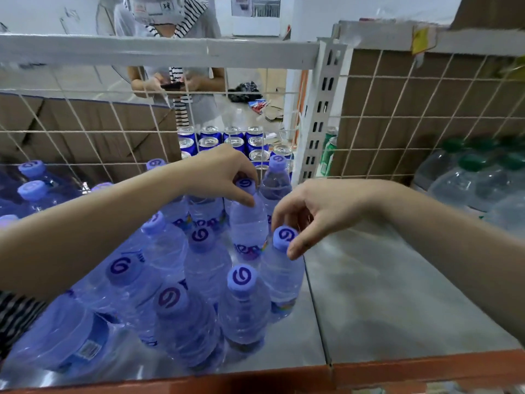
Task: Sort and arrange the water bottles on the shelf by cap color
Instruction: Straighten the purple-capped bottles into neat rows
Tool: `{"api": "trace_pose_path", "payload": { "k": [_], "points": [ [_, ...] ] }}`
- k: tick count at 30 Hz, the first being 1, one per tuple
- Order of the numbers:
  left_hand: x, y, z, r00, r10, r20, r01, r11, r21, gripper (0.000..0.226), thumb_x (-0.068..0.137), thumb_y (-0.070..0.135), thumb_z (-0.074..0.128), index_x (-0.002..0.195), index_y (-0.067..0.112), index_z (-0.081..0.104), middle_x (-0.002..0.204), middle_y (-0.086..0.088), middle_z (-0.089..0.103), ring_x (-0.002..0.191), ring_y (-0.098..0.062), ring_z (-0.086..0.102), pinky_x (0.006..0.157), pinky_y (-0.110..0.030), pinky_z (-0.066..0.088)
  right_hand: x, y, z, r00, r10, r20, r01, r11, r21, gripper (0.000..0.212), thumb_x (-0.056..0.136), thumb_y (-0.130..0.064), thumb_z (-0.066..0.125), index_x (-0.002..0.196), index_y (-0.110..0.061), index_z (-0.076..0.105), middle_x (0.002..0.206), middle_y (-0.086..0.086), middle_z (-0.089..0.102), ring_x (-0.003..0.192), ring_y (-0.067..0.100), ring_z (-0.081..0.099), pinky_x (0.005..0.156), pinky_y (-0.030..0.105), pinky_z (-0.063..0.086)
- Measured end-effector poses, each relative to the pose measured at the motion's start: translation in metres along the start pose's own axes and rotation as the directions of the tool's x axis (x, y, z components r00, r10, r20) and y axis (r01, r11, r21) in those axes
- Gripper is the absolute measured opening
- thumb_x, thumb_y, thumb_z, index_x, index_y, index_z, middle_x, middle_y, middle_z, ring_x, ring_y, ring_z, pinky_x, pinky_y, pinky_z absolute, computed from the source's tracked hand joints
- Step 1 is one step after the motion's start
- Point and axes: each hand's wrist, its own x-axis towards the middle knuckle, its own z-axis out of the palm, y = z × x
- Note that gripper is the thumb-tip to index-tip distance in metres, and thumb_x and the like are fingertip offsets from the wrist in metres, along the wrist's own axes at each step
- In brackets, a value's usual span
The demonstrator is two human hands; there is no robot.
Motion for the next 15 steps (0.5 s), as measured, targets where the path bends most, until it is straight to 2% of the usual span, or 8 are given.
{"api": "trace_pose_path", "payload": {
  "k": [2, 8, 13, 15],
  "points": [
    [0.005, 0.002, 0.003, 1.000, -0.010, -0.005, 0.010, 1.000, 0.014, 0.041, 0.075, 0.053, 0.074, 0.103, 0.025, 0.073, 0.085, -0.003, 0.069, 0.080, -0.024, 0.062, 0.076, -0.046, 0.048, -0.004, -0.002, 0.002, 0.998, -0.030, -0.062, 0.027, 0.998, -0.049, 0.036, 0.075, -0.049, 0.079, 0.100, -0.025, 0.070, 0.078, -0.001, 0.069, 0.066, 0.010, 0.063, 0.062, 0.024, 0.052],
    [0.015, 0.016, 0.009, 0.996, 0.019, -0.088, -0.017, 1.000, 0.023, 0.040, 0.078, 0.052, 0.074, 0.098, 0.018, 0.073, 0.078, -0.006, 0.063, 0.074, -0.025, 0.057, 0.070, -0.043, 0.044, -0.009, 0.004, 0.012, 0.986, -0.079, -0.149, 0.078, 0.997, -0.012, 0.032, 0.075, -0.044, 0.081, 0.096, -0.023, 0.070, 0.075, -0.003, 0.065, 0.065, 0.008, 0.059, 0.060, 0.019, 0.047],
    [0.027, 0.029, 0.010, 0.995, 0.009, -0.101, -0.005, 0.999, 0.039, 0.042, 0.079, 0.053, 0.073, 0.092, 0.013, 0.072, 0.075, -0.010, 0.061, 0.072, -0.027, 0.054, 0.068, -0.043, 0.042, -0.016, 0.016, 0.006, 0.990, -0.038, -0.133, 0.048, 0.996, 0.074, 0.031, 0.075, -0.040, 0.082, 0.101, -0.027, 0.071, 0.080, -0.007, 0.070, 0.069, 0.003, 0.064, 0.064, 0.014, 0.049],
    [0.031, 0.034, 0.012, 0.995, 0.011, -0.098, -0.008, 1.000, 0.024, 0.040, 0.078, 0.051, 0.074, 0.093, 0.014, 0.073, 0.073, -0.010, 0.060, 0.070, -0.027, 0.053, 0.067, -0.042, 0.041, -0.020, 0.026, 0.002, 0.992, -0.007, -0.126, 0.022, 0.993, 0.116, 0.030, 0.079, -0.037, 0.080, 0.105, -0.024, 0.072, 0.082, -0.003, 0.072, 0.071, 0.009, 0.067, 0.066, 0.020, 0.053]
  ]
}}
